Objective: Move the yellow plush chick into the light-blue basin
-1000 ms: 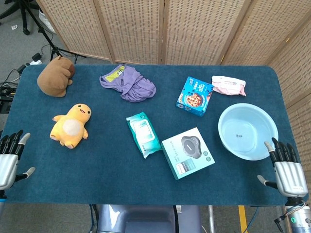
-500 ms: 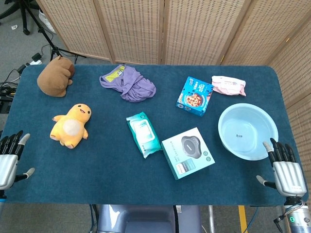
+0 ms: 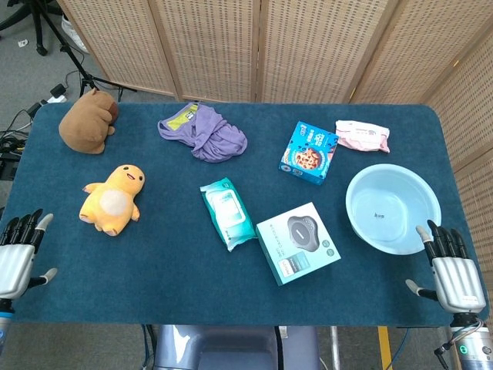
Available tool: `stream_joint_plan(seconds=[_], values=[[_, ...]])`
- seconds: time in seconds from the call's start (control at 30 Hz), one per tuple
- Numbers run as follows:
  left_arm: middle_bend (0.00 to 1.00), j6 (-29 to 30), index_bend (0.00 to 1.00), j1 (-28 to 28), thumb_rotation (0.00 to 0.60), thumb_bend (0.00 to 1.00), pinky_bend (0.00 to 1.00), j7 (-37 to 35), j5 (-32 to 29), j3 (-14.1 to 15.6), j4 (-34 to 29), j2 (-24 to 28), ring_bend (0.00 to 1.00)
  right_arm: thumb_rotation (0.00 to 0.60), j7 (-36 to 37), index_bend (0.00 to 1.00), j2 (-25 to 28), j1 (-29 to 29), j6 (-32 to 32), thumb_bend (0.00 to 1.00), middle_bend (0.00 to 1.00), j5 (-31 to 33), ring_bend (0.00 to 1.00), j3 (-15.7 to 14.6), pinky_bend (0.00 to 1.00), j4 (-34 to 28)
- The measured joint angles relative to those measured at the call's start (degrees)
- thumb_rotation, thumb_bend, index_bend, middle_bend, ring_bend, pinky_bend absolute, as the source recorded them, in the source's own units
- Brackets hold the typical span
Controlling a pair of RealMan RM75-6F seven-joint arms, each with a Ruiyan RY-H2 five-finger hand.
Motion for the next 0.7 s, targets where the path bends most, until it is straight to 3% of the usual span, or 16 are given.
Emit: stream_joint_plan(seconds=[0.17,0.37,0.5,0.7], values=[[0.00,-4.7,0.00,-2.6,0.600,0.13,0.00,1.4,-4.0,-1.6,-2.3,2.0,0.00,0.600,0.3,0.00,0.1,0.0,0.1,0.00,0.00,-0.3,0.00,0.0,0.00,0.1],[0.00,-14.6,0.00,-7.2,0.600,0.13,0.00,-1.8,-12.4,-4.7,-6.8,5.6,0.00,0.600,0.1,0.00,0.0,0.1,-0.3,0.00,0.00,-0.6,0.00,-0.3,0.00,0.1],[0.00,-20.7,0.00,-11.4,0.600,0.13,0.00,-4.9,-21.0,-8.1,-8.9,7.1,0.00,0.600,-0.1,0.00,-0.2,0.4,-0.8,0.00,0.00,-0.9,0.00,-0.6,0.00,0.1],[0.00,-24.2,0.00,-17.1,0.600,0.13,0.00,-5.4,-34.7,-12.0,-10.5,7.1,0.00,0.600,-0.3,0.00,-0.2,0.6,-1.6,0.00,0.00,-1.2,0.00,-1.1,0.00,-0.1]])
